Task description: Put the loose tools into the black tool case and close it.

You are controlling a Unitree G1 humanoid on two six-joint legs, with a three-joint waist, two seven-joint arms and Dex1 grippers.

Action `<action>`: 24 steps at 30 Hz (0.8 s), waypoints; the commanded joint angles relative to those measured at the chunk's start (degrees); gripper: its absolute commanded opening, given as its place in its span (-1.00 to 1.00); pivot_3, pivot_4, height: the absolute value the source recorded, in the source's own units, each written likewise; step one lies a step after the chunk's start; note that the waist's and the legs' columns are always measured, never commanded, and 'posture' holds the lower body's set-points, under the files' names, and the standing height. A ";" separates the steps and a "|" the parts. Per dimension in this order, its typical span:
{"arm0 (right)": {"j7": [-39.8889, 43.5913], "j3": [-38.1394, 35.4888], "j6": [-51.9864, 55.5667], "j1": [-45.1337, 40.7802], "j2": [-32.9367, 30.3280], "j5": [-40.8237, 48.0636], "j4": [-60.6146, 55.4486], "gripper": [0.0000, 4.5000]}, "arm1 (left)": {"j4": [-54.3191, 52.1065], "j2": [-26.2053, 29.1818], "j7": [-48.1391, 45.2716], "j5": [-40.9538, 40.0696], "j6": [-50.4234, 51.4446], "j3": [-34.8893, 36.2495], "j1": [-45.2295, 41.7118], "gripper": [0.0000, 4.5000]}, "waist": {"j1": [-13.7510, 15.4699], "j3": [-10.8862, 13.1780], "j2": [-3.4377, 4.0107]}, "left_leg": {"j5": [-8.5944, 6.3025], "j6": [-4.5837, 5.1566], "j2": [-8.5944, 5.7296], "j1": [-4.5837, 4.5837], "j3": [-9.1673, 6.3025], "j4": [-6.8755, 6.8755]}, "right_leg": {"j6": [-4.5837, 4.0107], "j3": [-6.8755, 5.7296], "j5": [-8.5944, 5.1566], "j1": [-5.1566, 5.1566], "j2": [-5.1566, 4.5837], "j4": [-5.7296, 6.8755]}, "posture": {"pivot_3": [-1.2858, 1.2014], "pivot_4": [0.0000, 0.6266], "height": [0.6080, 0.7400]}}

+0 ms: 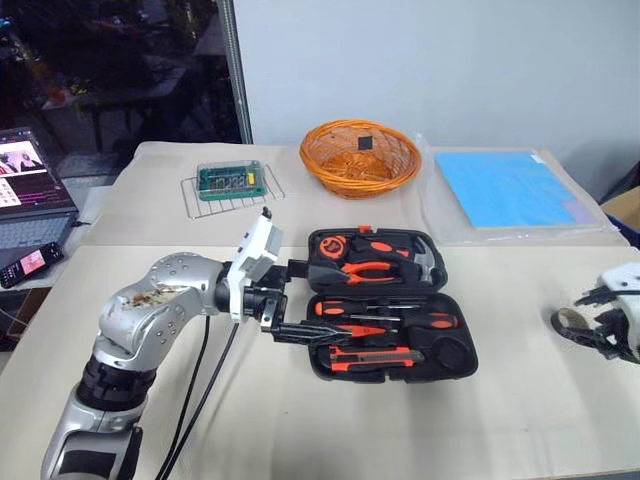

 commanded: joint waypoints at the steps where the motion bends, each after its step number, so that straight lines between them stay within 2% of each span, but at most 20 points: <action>1: -0.62 1.61 -3.48 -2.87 0.16 -0.98 2.97 0.41 | -1.97 0.37 0.10 -1.56 0.39 0.34 -0.89 1.00 | 0.11 0.00 0.01 | 0.00 0.00 0.00 -0.01 0.00 0.00 | 0.01 0.00 0.00 0.00 0.00 0.00 | 0.03 -0.52 1.00; 8: -0.69 6.24 -7.51 -8.04 0.96 -1.90 10.42 0.41 | -1.67 0.03 0.25 -1.38 0.45 -0.15 -1.66 1.00 | -0.03 0.00 0.02 | 0.01 -0.01 -0.01 0.04 0.03 0.01 | 0.08 0.02 -0.01 0.01 0.00 0.02 | 0.03 -0.52 1.00; 11: 0.01 8.81 -9.09 -10.45 1.25 -2.37 13.47 0.10 | -1.65 0.08 0.39 -1.25 0.37 -0.10 -1.74 1.00 | -0.06 -0.01 0.02 | 0.02 -0.02 0.00 0.04 0.03 0.01 | 0.05 0.03 0.00 0.01 0.01 0.02 | 0.03 -0.52 1.00; 18: 1.36 10.07 -10.48 -12.24 0.79 -1.79 15.50 -0.94 | -2.72 0.65 2.12 -2.55 2.13 1.14 -1.30 1.00 | -0.06 -0.01 0.02 | 0.02 -0.02 0.00 0.03 0.03 0.00 | 0.03 0.03 0.04 0.01 0.01 0.02 | 0.03 -0.52 1.00; 23: 3.69 4.32 -8.19 -9.30 -0.57 1.64 8.34 -0.98 | -3.11 1.32 3.19 -2.83 1.75 1.78 0.09 1.00 | 0.02 -0.01 0.04 | 0.02 -0.02 0.00 0.03 0.03 -0.01 | 0.05 0.03 0.04 0.01 0.01 0.02 | 0.03 -0.52 1.00; 24: 5.31 2.35 -6.02 -7.85 -1.10 3.65 3.82 -0.98 | -3.16 1.49 3.05 -2.39 0.76 2.14 0.92 1.00 | 0.01 -0.01 0.04 | 0.02 -0.02 0.00 0.04 0.02 -0.01 | 0.09 0.03 0.06 0.01 0.01 0.03 | 0.03 -0.52 1.00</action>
